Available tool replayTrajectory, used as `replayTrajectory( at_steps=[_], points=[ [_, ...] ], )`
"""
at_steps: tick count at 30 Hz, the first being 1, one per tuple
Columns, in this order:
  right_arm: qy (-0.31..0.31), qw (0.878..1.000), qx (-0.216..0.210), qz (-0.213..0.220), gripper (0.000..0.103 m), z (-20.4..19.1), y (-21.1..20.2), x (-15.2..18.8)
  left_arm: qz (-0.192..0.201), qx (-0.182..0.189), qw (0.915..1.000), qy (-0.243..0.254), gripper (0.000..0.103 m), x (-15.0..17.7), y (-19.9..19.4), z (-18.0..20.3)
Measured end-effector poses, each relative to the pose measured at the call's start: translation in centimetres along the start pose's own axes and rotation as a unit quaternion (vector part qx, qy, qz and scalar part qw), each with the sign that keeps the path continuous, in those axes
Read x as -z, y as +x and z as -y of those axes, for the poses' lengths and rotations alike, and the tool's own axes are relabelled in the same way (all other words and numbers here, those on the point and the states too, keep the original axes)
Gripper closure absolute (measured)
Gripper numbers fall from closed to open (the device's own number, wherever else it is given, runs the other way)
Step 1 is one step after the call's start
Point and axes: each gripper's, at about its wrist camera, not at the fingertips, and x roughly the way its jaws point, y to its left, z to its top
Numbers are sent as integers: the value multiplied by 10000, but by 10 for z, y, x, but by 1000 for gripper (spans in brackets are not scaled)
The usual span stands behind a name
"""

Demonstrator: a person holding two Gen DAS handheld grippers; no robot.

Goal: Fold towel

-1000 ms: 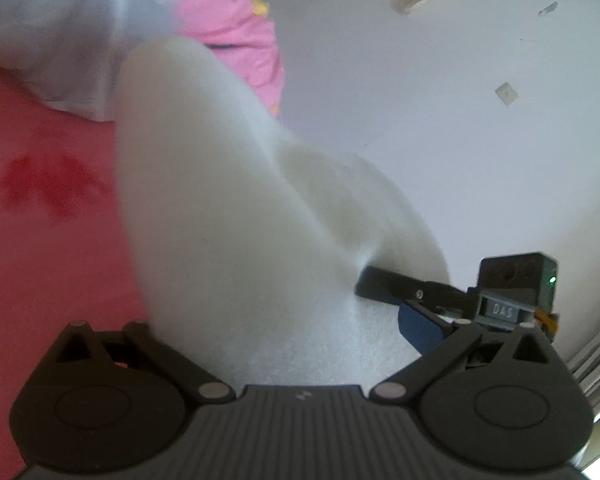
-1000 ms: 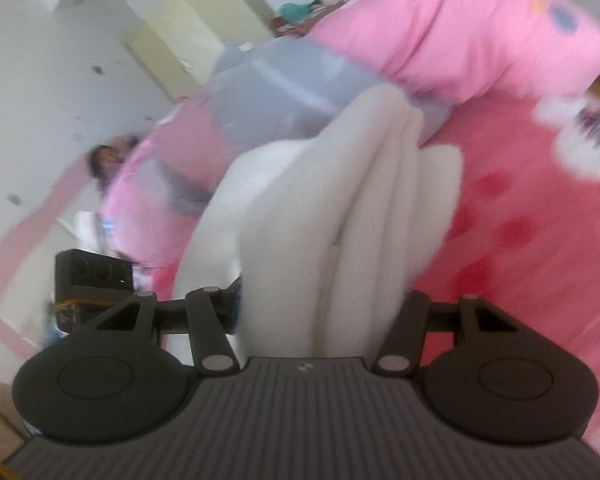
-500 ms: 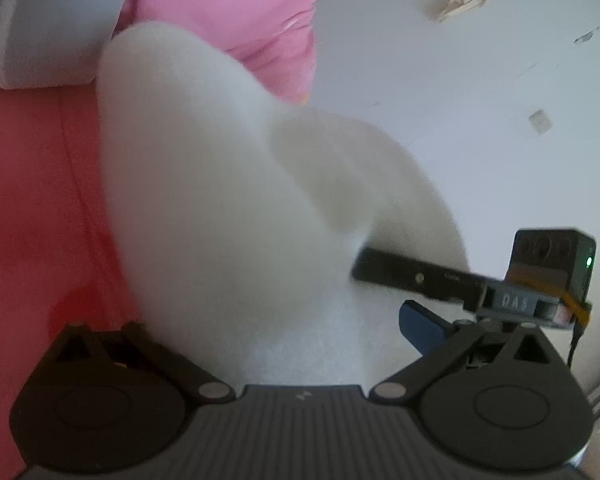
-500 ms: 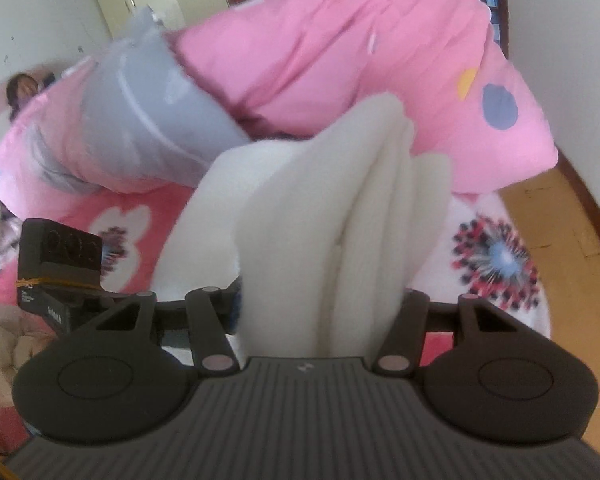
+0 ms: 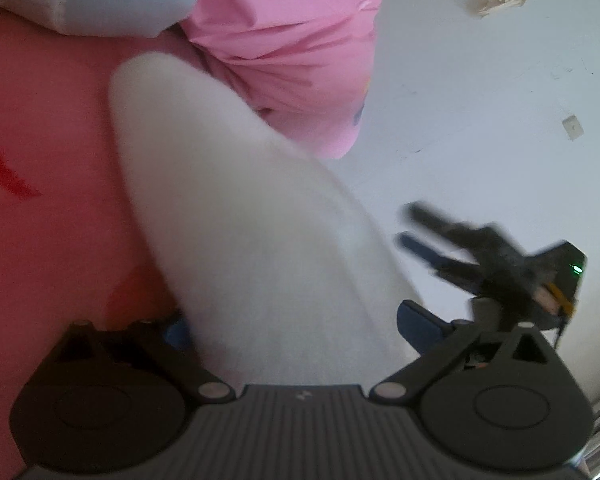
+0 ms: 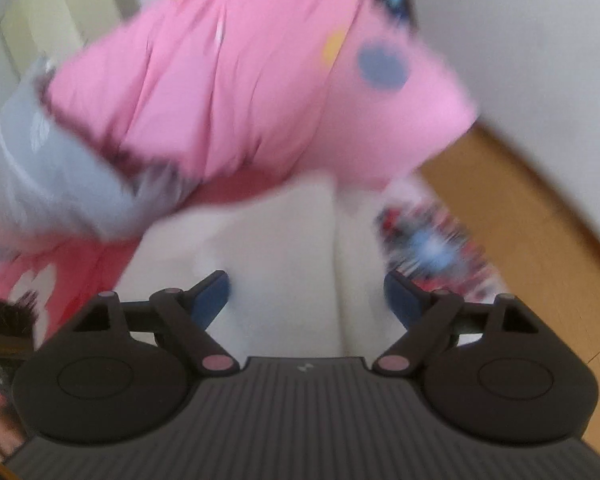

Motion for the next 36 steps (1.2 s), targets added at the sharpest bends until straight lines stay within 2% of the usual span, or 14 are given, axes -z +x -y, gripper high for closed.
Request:
replayTrajectory(
  at_steps=[3,6,9,12,14,17,18,21,24,28,30,33,36],
  points=[
    [619,9946,27,833,16,17,-47,-1,-60,-127,9999,2,0,6,-14,3],
    [939,9883,204,1182,16,17,-91,11,-106,-314,9994,100,0,14,-33,8],
    [744,9914,56,1077,17,-9,-121,41,-30,-570,9979,303,0,24,-67,13],
    [159,9970,116,746,18,-58,-135,79,126,-850,9946,574,0,39,-102,23],
    [-22,9983,-20,580,19,-87,-141,104,347,-1225,9865,1031,0,52,-130,37],
    [-212,9976,87,657,20,-124,-162,139,635,-2024,9588,1892,0,74,-160,54],
    [-202,9971,112,722,20,-132,-169,151,685,-2191,9530,1978,0,80,-170,59],
    [74,9955,403,859,19,-152,-193,180,750,-2518,9466,1868,0,94,-201,72],
    [43,9921,782,983,18,-180,-227,211,738,-2542,9471,1812,0,104,-230,87],
    [162,9868,906,1334,3,-215,-281,244,955,-2641,9339,2215,0,138,-290,127],
    [170,9834,1064,1462,1,-233,-308,259,1064,-2649,9308,2285,0,152,-312,141],
    [87,9790,1422,1461,1,-259,-342,279,1126,-2591,9318,2277,0,172,-344,156],
    [138,9772,1596,1393,1,-280,-366,295,1023,-2487,9335,2371,0,189,-367,166]
  ],
)
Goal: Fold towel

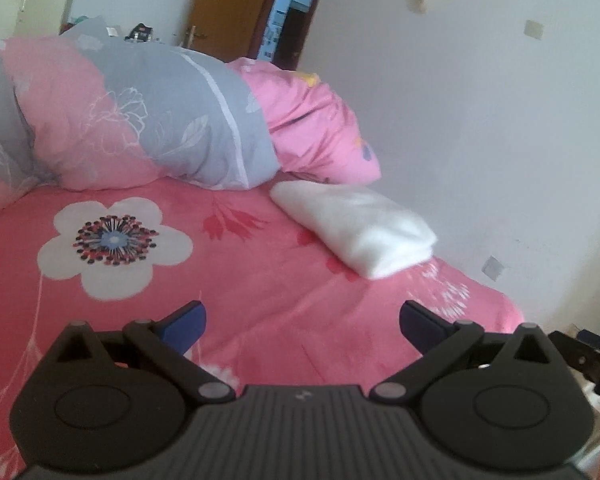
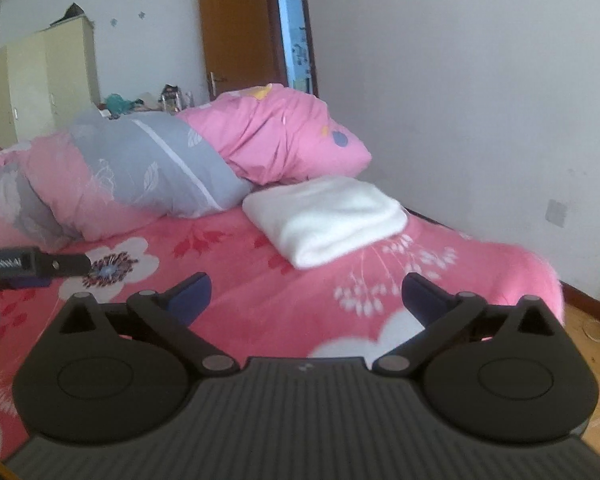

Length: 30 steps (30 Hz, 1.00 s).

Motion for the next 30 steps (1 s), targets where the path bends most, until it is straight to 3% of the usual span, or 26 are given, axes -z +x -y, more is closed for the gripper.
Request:
replayTrajectory(
  at_steps=[7,12,15,20,23,30],
  points=[
    [-67,9979,595,228,1,-43,-49,7,-1,7,9991,422,0,9,-40,0],
    [-183,9954,935,111,1,-70,-50,-4,112,4,9991,420,0,8,-60,-6],
    [-308,9921,1212,-30,1,-86,-47,-8,225,-185,9982,529,0,7,-69,-6],
    [-633,9905,1191,-261,1,-104,-51,-3,199,-453,9970,598,0,5,-77,-4],
    [-711,9877,1383,-161,1,-112,-59,2,200,-667,9951,707,0,6,-79,-1],
    [-1107,9765,1847,3,1,-133,-68,12,173,-650,9954,676,0,7,-84,0]
  ],
)
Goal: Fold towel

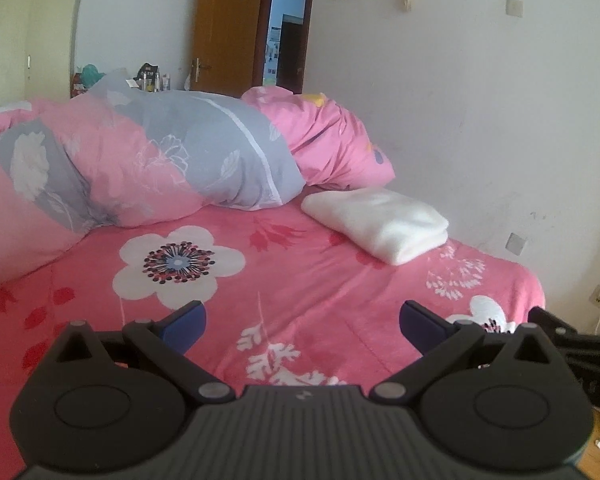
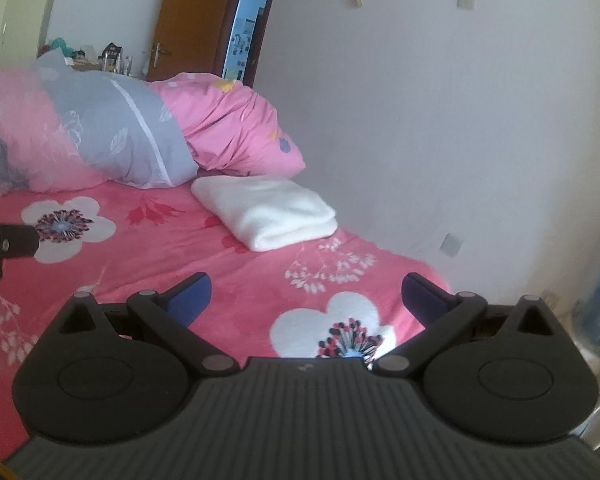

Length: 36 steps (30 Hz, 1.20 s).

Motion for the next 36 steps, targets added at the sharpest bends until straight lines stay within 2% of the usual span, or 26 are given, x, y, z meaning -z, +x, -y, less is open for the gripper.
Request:
replayTrajectory(
  at_steps=[5,11,16,22,25,30,36],
  points=[
    [22,9999,13,-161,1,-7,-3,6,-76,88,9999,-68,0,3,1,0],
    [-106,9997,207,-52,1,-14,-8,8,81,-297,9995,117,0,6,-3,8],
    [131,9997,223,-53,1,-8,-11,6,1,53,10000,53,0,3,-7,8],
    [235,9994,268,-7,1,-3,-15,5,148,-191,9997,-7,0,6,-7,17],
    [249,9993,268,-34,1,-1,-15,6,205,-120,9997,-4,0,8,-6,21],
    [263,9989,372,-79,1,2,-12,9,296,-206,9988,321,0,14,-3,36],
    [330,9983,420,-223,1,7,-4,16,90,-158,9977,658,0,21,6,53]
  ],
)
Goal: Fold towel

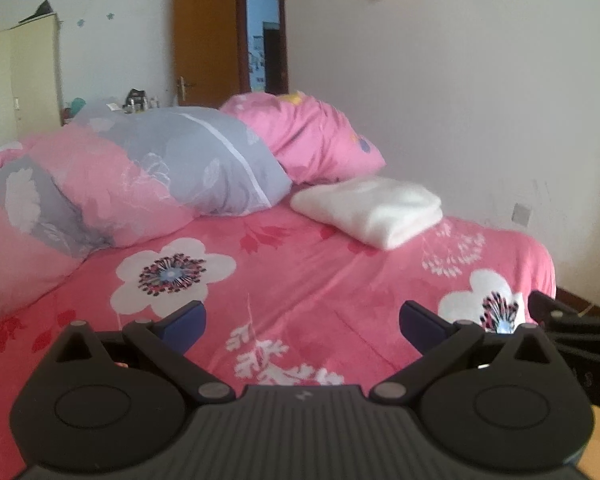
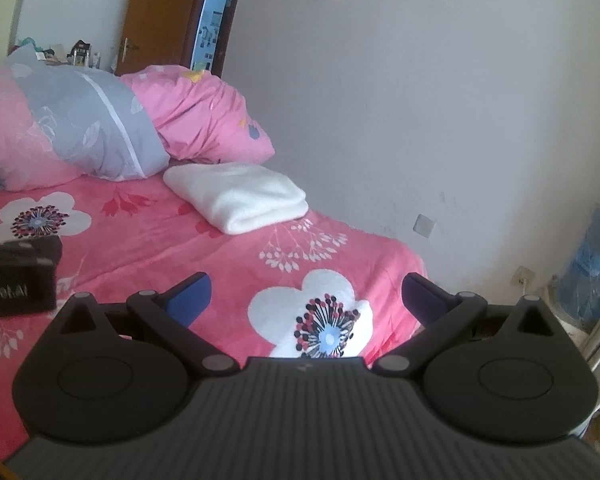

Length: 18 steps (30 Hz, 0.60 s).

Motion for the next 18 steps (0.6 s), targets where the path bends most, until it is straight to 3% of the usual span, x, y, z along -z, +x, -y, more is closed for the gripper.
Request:
replayTrajectory(
  at_steps=[18],
  points=[
    [156,9995,48,-266,1,6,15,8,27,-12,10000,87,0,1,2,9]
  ],
)
